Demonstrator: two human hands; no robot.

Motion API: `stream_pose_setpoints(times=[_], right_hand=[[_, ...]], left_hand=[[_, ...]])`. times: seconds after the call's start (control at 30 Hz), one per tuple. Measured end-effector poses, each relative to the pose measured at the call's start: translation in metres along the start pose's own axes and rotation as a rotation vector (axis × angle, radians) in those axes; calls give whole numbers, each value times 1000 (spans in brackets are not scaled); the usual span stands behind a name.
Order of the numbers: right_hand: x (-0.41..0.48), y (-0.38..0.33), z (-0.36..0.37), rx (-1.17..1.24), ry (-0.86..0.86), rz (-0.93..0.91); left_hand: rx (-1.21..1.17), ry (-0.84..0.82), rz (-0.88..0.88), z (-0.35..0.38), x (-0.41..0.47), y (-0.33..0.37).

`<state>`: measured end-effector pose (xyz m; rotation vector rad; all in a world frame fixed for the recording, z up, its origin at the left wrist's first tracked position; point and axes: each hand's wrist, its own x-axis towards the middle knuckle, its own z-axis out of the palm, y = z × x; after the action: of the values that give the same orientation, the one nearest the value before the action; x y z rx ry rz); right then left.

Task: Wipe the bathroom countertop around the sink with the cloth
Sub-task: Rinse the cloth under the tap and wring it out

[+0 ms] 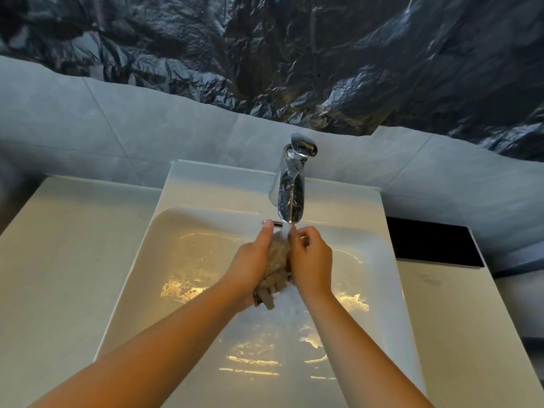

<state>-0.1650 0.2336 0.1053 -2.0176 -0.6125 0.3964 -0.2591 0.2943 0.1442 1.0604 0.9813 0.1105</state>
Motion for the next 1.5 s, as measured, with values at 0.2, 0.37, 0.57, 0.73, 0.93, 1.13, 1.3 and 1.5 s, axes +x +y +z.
stream_pose_setpoints(times=[0.2, 0.37, 0.57, 0.73, 0.93, 1.13, 1.3, 1.5], right_hand=[[-12, 29, -13, 253, -480, 474], [-26, 19, -12, 420, -287, 438], [-36, -22, -4, 313, 91, 20], [-37, -32, 20, 82, 51, -56], [-9, -16, 12, 72, -56, 131], [-27, -4, 6, 509, -294, 577], [-35, -9, 16, 538, -214, 422], [-38, -25, 7, 356, -69, 180]], left_hand=[[-31, 123, 83, -25, 16, 11], [26, 223, 109, -40, 24, -1], [54, 264, 135, -21, 18, -12], [6, 262, 123, 0, 13, -12], [8, 199, 82, -7, 8, -9], [-67, 322, 164, -19, 14, -3], [123, 262, 189, -22, 7, -4], [86, 119, 120, -38, 13, -6]])
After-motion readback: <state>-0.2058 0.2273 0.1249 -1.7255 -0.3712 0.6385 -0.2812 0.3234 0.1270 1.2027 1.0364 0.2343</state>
